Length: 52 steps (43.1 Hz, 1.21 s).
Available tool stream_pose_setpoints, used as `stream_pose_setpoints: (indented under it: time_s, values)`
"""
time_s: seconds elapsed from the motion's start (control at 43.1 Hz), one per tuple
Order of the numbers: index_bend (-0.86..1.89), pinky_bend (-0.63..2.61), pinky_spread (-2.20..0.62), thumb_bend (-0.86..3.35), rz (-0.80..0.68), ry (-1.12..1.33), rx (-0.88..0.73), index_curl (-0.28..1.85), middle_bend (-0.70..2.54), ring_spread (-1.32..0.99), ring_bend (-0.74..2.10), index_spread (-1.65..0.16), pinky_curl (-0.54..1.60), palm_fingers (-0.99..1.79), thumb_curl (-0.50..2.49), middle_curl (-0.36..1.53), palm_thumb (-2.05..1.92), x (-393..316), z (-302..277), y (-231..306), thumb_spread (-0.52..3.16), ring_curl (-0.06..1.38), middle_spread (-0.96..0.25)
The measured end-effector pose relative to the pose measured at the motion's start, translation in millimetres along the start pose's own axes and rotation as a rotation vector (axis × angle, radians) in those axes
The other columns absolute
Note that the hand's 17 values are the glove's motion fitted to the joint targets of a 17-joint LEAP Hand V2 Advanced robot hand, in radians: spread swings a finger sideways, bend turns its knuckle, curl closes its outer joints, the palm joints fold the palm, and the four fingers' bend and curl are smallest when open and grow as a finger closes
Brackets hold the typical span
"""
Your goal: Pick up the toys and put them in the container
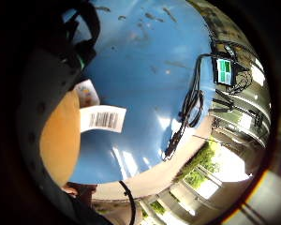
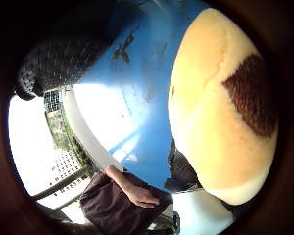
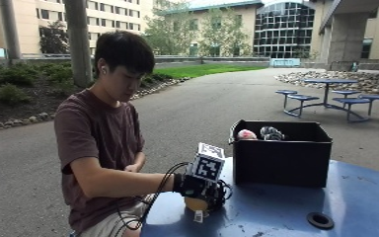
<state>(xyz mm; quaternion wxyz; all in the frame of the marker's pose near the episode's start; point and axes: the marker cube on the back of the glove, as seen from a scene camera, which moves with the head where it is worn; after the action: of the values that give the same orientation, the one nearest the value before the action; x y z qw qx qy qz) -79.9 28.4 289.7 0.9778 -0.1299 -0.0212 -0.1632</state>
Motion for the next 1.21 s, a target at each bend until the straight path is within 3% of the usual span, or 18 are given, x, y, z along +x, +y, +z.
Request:
stream_pose_setpoints:
  time_s: [0.093, 0.186, 0.395, 0.557, 0.65, 0.836, 1.207]
  values:
    - [0.25, 0.91, -0.44, 0.41, -0.043, -0.022, 0.086, 0.17, 0.69, -0.31, 1.12, -0.18, 0.32, 1.33, 0.65, 0.5, 0.88, -1.4, 1.3, -6.1, 1.44, 0.56, -0.18]
    - [0.44, 0.83, -0.44, 0.46, -0.099, -0.086, 0.163, 0.23, 0.93, -0.3, 1.14, -0.18, 0.32, 1.49, 0.7, 0.57, 0.97, 5.0, -3.8, -12.0, 1.44, 0.58, -0.22]
    - [0.77, 0.98, -0.37, 0.34, -0.146, -0.243, 0.1, 0.38, 1.11, -0.26, 1.26, -0.14, 0.39, 1.36, 0.86, 0.65, 0.88, 14.4, -28.5, -28.4, 1.18, 0.62, -0.16]
    - [0.96, 1.05, -0.34, 0.27, -0.119, -0.242, 0.144, 0.48, 1.19, -0.3, 1.31, -0.18, 0.45, 1.11, 0.99, 0.7, 0.81, 9.3, -91.6, -34.1, 0.93, 0.65, -0.19]
    - [0.98, 1.06, -0.34, 0.16, -0.111, -0.199, 0.19, 0.54, 1.19, -0.33, 1.32, -0.22, 0.48, 0.92, 1.02, 0.72, 0.69, 4.1, -150.7, -35.1, 0.78, 0.68, -0.21]
    - [0.99, 1.15, -0.34, 0.11, -0.135, -0.208, 0.235, 0.61, 1.21, -0.36, 1.36, -0.28, 0.51, 0.81, 1.08, 0.76, 0.67, -24.7, -259.3, -38.9, 0.6, 0.7, -0.24]
    - [0.99, 1.23, -0.33, 0.04, -0.217, -0.154, 0.289, 0.77, 1.25, -0.39, 1.42, -0.36, 0.55, 0.7, 1.16, 0.83, 0.67, -103.9, -342.9, -75.9, 0.4, 0.73, -0.27]
